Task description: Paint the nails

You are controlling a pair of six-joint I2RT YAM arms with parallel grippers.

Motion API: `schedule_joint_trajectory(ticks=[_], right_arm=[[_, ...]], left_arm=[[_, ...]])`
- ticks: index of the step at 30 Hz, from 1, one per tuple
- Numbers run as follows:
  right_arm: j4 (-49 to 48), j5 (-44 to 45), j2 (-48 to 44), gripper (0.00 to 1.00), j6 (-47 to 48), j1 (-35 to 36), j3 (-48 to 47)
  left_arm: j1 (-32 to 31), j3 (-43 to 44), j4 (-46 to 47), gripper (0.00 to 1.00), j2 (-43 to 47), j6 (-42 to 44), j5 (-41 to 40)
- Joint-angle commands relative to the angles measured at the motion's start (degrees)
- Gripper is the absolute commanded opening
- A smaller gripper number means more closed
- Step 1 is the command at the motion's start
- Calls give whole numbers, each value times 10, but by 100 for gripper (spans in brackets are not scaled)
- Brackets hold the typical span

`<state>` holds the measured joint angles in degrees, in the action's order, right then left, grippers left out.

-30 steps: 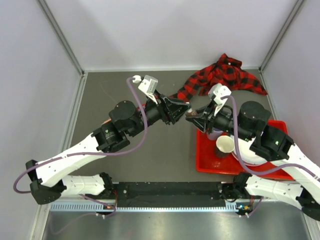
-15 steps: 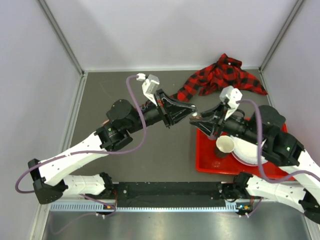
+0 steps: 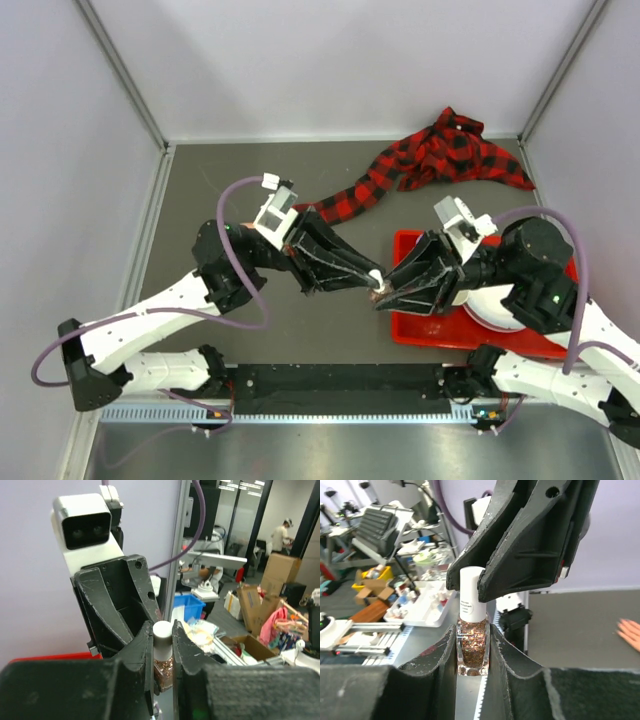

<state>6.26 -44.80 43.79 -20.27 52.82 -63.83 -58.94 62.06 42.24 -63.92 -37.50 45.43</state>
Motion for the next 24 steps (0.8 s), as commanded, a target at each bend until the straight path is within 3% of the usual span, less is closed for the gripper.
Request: schedule_joint_trajectory(ticks=[1,2,3,6,7,10,12,13,15,20,24], right_arm=[[-135,7,0,0,-36,-2,-6],[-114,32,-1,0,-20,-2,-11],[-92,45,-2,0,-7,-2,-16],[12,125,-3,0,51,-2,-41],[37,147,0,0,65,-2,-47],[115,237,8,0,115,-2,-67],[144,293,18,0,145,-2,-73],[149,307,22,0,152,-2,-73],[154,341,32,0,175,-2,-74],[146,395,47,0,200,-2,-72],[139,413,55,0,228,-2,-66]], left_arm=[[-14,23,-179,5,26,64,68],[-14,44,-229,19,34,91,36],[-14,53,-309,26,42,128,-37],[-14,77,-403,51,82,157,-159],[-14,82,-416,56,88,156,-230],[-14,92,-453,65,105,134,-339],[-14,90,-450,67,109,116,-366],[-14,89,-438,74,109,109,-379],[-14,90,-436,76,99,94,-421],[-14,112,-442,60,59,78,-513],[-15,134,-447,55,16,73,-536]])
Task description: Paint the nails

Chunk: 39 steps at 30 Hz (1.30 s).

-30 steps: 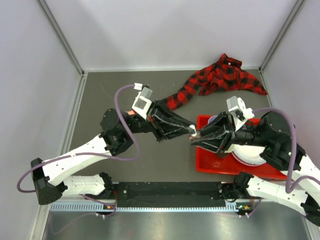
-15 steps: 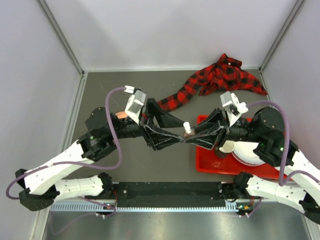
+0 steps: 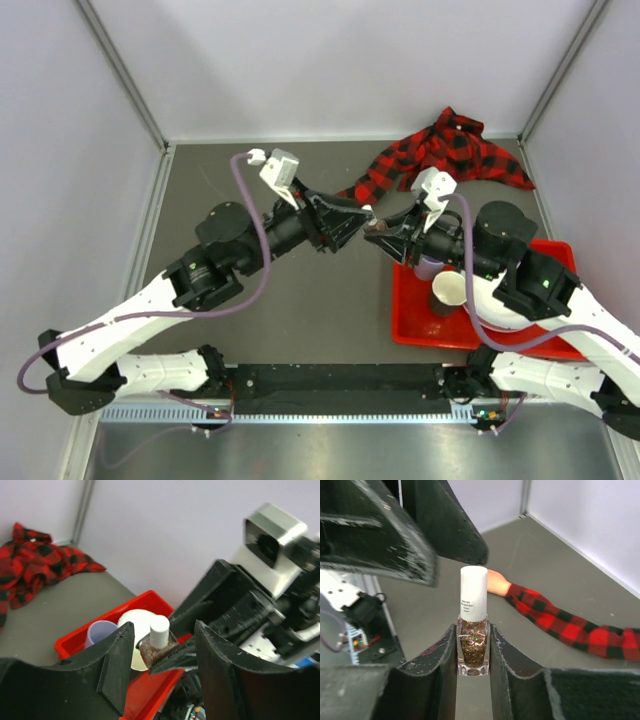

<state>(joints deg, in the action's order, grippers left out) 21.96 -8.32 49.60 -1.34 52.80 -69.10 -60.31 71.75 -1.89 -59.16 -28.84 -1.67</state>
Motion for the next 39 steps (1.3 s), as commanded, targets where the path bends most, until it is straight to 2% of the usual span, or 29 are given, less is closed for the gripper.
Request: schedule_joint_trajectory(ticks=[1,5,9,13,15,16,17,18,23,24,28,30,31,34,37,39], right_arm=[[-20,51,-3,0,42,-1,-12],[-17,66,1,0,50,-1,-12],[-19,75,0,0,51,-1,-10],[-20,76,1,0,50,-1,-10],[-20,74,1,0,48,-2,-12],[-20,70,1,0,43,-1,-16],[-21,66,-1,0,41,-1,-17],[-25,59,-6,0,39,-1,-17],[-48,-33,-29,0,26,-1,-11],[-54,-50,-37,0,22,-1,-8],[-87,-171,-50,0,17,-1,10],[-102,-215,-50,0,0,-1,13],[-105,-252,-50,0,-8,-1,16],[-126,-290,-50,0,-30,-1,21],[-134,-289,-55,0,-42,-1,26],[-137,-280,-62,0,-47,-1,28]], left_arm=[[-2,42,-7,55,-38,-14,-68],[-2,55,-9,54,-55,-26,-80],[-2,52,-8,39,-62,-37,-88],[-2,40,32,32,-63,-43,-53],[-2,37,50,23,-66,-44,-21],[-2,35,58,10,-68,-44,-5],[-1,35,71,2,-72,-40,43],[-1,35,78,0,-75,-38,64],[-1,17,136,0,-85,-4,227],[-1,12,159,0,-85,4,296],[-1,-34,252,0,-89,25,491],[3,-28,231,0,-96,54,534],[12,-8,183,0,-102,69,590],[41,41,93,0,-140,115,704],[81,74,27,0,-168,143,747],[101,68,29,0,-159,152,749]])
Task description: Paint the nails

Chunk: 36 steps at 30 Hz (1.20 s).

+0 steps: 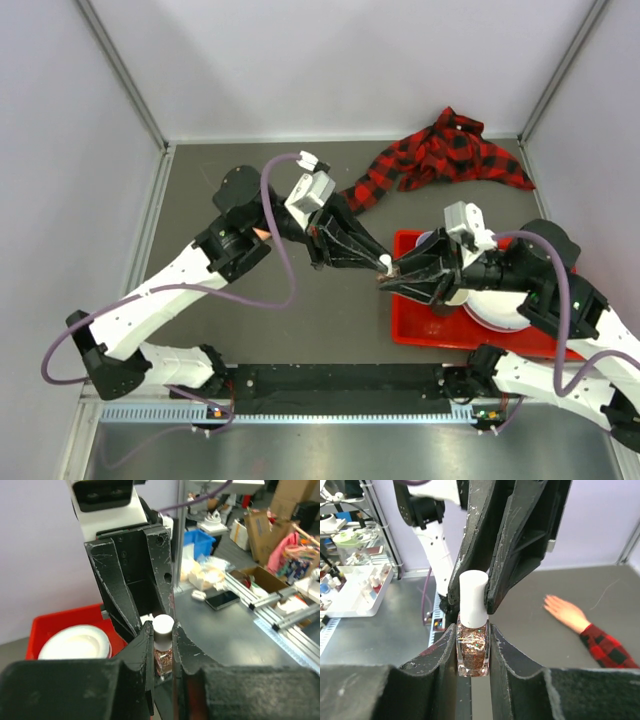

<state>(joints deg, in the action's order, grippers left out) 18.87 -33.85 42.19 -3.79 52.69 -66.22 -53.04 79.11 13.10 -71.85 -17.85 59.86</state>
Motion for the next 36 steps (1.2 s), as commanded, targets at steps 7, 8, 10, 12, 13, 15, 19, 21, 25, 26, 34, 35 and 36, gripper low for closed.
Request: schedule_joint_trajectory(ticks=[7,8,10,12,13,15,19,21,25,26,34,35,36], right_arm=[[-55,64,14,0,-15,0,-15],[-46,76,17,0,-10,0,-18],[-19,105,23,0,3,0,-28],[-4,121,28,0,17,0,-37],[5,138,32,0,21,0,-37],[12,163,36,0,33,0,-40],[34,217,54,0,52,0,-53],[41,247,61,0,57,0,-59],[44,282,71,0,59,0,-62],[45,286,75,0,59,0,-63],[60,330,90,0,60,0,-76],[62,332,91,0,60,0,-80],[64,337,95,0,59,-1,-81]], left_arm=[[60,-34,-160,37,37,35,-84],[60,-40,-153,51,58,24,-117],[59,-64,-137,57,84,-9,-225],[59,-97,-95,63,123,-36,-283],[59,-105,-87,64,142,-66,-295],[58,-118,-72,65,153,-87,-314],[58,-114,-104,61,164,-161,-444],[57,-119,-113,60,167,-191,-495],[40,-133,-83,61,177,-215,-582],[35,-131,-80,61,175,-213,-590],[-10,-88,-75,62,111,-191,-611],[-15,-83,-74,61,106,-186,-614],[-23,-79,-75,61,102,-178,-620]])
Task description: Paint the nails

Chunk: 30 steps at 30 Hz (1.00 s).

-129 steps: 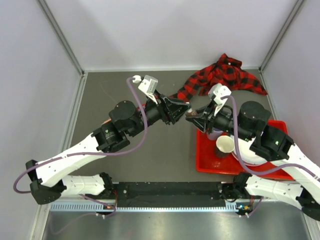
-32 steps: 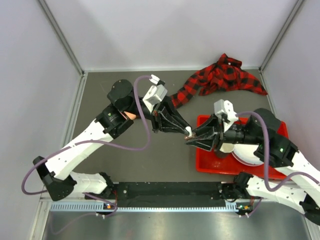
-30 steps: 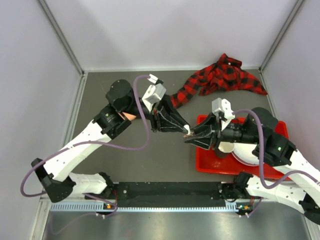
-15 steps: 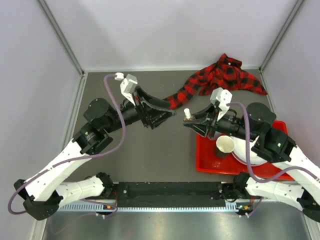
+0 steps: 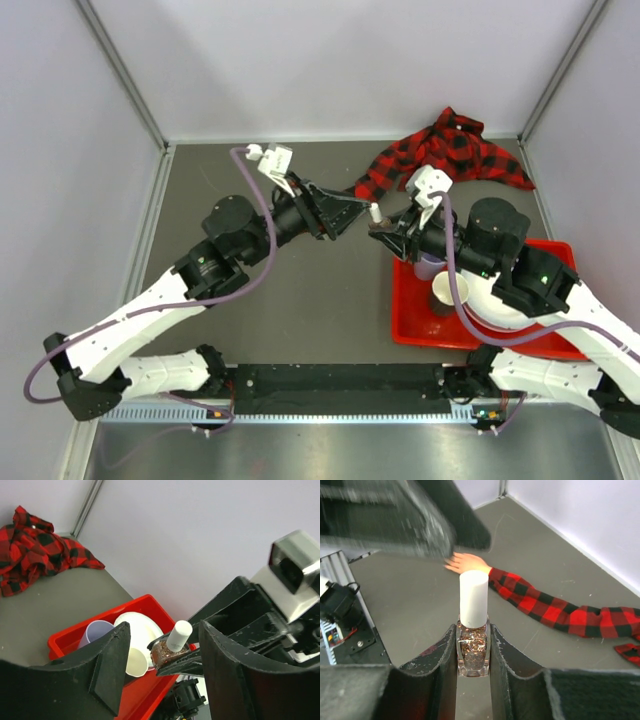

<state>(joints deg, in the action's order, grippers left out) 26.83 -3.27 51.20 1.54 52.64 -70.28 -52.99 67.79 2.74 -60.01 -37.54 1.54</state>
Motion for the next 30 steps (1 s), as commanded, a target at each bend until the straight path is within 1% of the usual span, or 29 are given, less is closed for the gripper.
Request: schedule_joint_trajectory(ticks=[1,5,8,13,15,17,19,20,22,23,24,26,27,28,29,30], right_arm=[[-14,31,6,0,6,0,-42],[-17,31,6,0,3,0,-42],[-16,31,8,0,2,0,-43],[-18,31,8,0,-3,0,-47],[-17,30,8,0,-7,0,-50],[-17,29,8,0,-10,0,-54],[-18,27,7,0,-11,1,-55],[-18,26,7,0,-11,0,-55],[-19,20,7,0,-28,0,-55],[-20,14,5,0,-33,0,-51],[-22,-1,-1,0,-36,-1,-49],[-37,-27,-8,0,-37,1,-39],[-42,-68,-14,0,-40,0,-36],[-49,-93,-25,0,-42,0,-31],[-72,-150,-34,0,-44,0,-16],[-85,-182,-40,0,-48,0,-8]], left_arm=[[-29,36,30,61,-26,24,-43],[-47,49,26,59,-43,48,-59],[-58,52,33,56,-52,59,-58],[-64,60,29,40,-63,68,-50],[-65,59,30,37,-66,65,-42],[-64,56,32,29,-65,64,-34],[-64,52,35,22,-64,65,-25],[-65,47,40,14,-64,65,-18],[-64,43,47,5,-63,66,8],[-65,36,56,0,-63,66,27],[-65,31,75,0,-62,70,72],[-64,32,86,0,-66,78,135],[-64,35,96,0,-74,94,225],[-64,38,102,0,-77,99,266],[-64,36,113,0,-79,101,308],[-63,33,132,0,-83,98,420]])
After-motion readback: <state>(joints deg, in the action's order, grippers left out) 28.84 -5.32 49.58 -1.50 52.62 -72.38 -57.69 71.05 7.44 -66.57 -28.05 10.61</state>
